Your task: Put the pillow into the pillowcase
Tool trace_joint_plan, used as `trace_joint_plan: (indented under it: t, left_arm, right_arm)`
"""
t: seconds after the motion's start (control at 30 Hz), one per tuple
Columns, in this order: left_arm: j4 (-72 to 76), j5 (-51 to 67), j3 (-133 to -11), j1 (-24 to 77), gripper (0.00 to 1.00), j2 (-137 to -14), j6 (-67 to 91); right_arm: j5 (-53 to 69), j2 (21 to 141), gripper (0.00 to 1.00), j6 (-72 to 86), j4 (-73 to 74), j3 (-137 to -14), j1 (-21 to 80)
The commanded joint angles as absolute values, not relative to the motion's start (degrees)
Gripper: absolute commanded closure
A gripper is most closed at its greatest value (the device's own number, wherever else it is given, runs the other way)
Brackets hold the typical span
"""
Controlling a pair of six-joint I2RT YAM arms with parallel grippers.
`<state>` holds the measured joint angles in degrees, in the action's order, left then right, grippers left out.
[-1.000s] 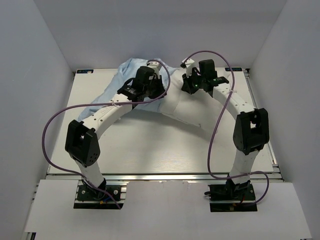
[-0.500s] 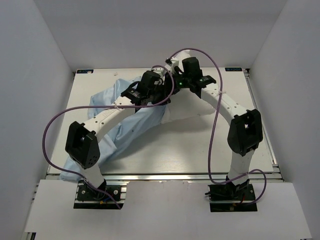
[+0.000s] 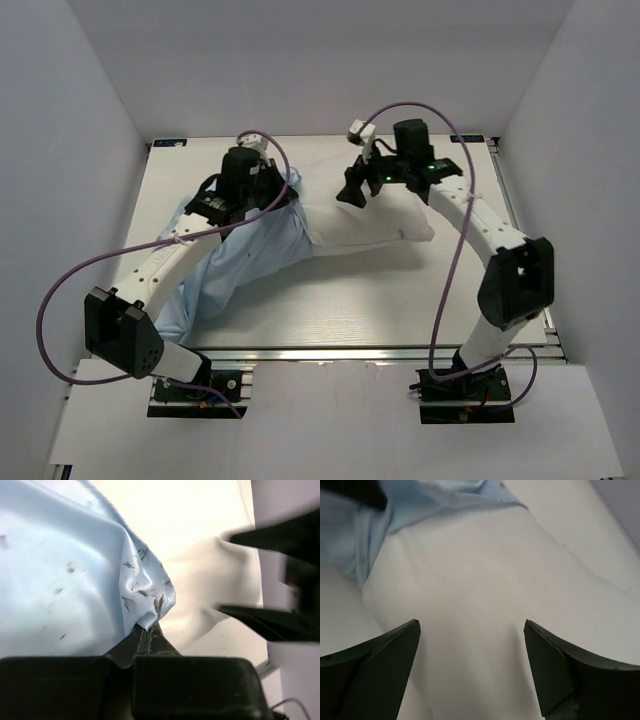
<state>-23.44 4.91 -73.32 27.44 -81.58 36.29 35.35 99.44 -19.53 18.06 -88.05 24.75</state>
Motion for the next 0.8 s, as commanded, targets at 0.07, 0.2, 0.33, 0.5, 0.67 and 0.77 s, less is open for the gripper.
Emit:
trace_joint_plan:
  t: [0.07,0.2,0.33,0.5,0.67,0.77]
  left_arm:
    - [-19.95,7.98,-75.58,22.86,1.00,-81.20,37.97]
    - [-20.39,11.59,-80.14,22.15,1.00,-84.71,38.14]
    - [-20.12,15.02,-83.13,21.62,1.00,-87.18,38.85]
    - [-21.71,18.71,-86.22,21.18,1.00,-88.59,38.85]
    - [-22.59,22.05,-87.54,21.01,1.00,-88.42,39.72]
    - [-23.03,24.52,-87.10,21.09,1.00,-87.81,40.34]
  right_arm:
    - [48.59,88.51,0.10,-52.68,28.37,-84.74,22.85]
    - [43.47,81.59,0.11,-60.65,24.37,-73.24,25.13]
    - [28.41,76.47,0.11,-56.26,5.58,-58.12,30.74]
    - [17.87,77.86,0.11,-57.13,-6.56,-51.51,32.08]
    - [7.58,84.45,0.11,-57.74,-17.82,-51.85,32.26]
    - [3.43,86.83,0.11,-58.71,-25.21,-52.56,32.26]
